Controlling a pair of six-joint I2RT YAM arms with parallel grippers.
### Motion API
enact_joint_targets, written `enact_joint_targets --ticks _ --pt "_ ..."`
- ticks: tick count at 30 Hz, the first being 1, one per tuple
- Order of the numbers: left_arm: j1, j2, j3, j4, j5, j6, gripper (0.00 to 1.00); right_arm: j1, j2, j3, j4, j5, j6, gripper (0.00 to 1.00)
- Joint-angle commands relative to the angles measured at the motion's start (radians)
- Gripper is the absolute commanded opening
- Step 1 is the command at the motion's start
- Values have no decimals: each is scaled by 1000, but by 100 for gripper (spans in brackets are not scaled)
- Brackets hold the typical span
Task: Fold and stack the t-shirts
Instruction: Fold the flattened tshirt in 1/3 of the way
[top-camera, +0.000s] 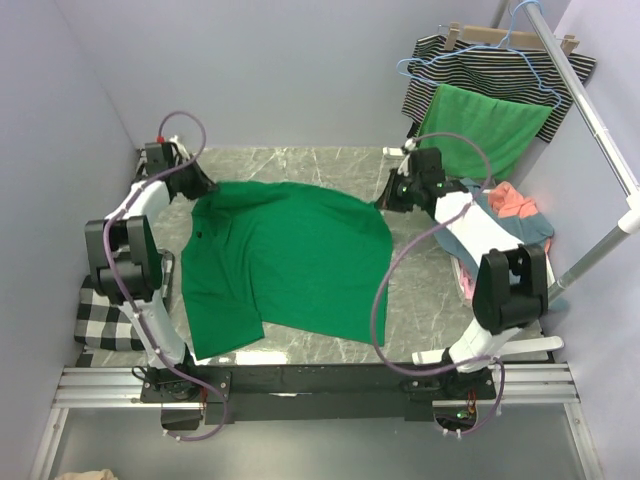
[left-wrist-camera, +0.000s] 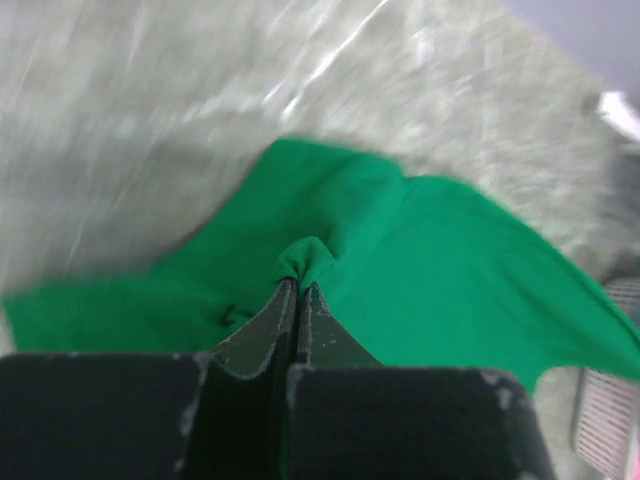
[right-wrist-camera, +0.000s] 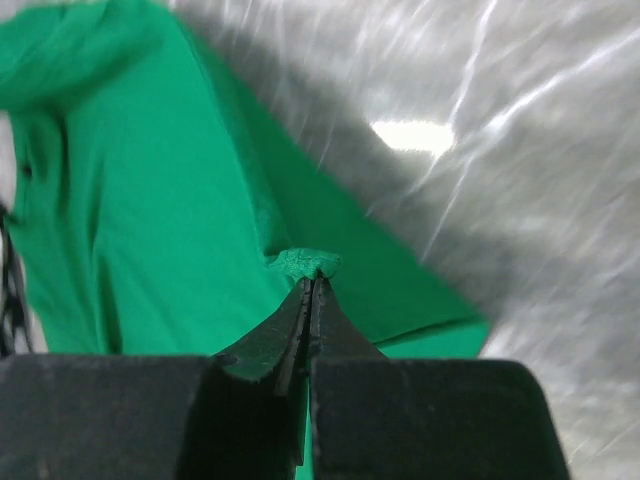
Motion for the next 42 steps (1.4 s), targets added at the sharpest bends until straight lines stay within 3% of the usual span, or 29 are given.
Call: enact_joint_targets --ticks 1,9,14,22,27,28,29,31,34,35,39,42 --pt "-33 -117 -96 -31 -195 -40 1 41 -116 -97 -43 -3 -22 0" --pt "-35 -278 -270 -105 -396 -74 1 77 -225 -281 -114 187 47 0" --pt "-33 -294 -296 -188 -591 -85 1 72 -230 -346 -109 329 104 0" --pt "-33 -234 -279 -235 -672 -119 1 38 -184 -332 -97 475 147 0" --pt "-52 -225 -285 -270 -712 -131 5 37 -176 -358 -97 420 138 4" --pt "-59 -223 -284 -281 -721 -131 8 40 -178 -362 -100 409 138 4" --pt "-64 -225 -282 -290 -729 -129 19 40 -184 -381 -105 388 138 6" --pt "-78 -229 -280 -326 -764 -134 32 43 -202 -401 -109 357 142 23" --pt "-90 -263 -297 -349 -798 -146 60 58 -239 -431 -129 369 150 39" --pt "-90 -296 -306 -349 -803 -151 81 61 -250 -430 -149 385 153 45" --pt "-90 -402 -342 -314 -780 -145 85 74 -351 -419 -119 400 145 61" --pt "-90 -447 -343 -214 -671 -122 87 74 -342 -381 -56 370 135 63"
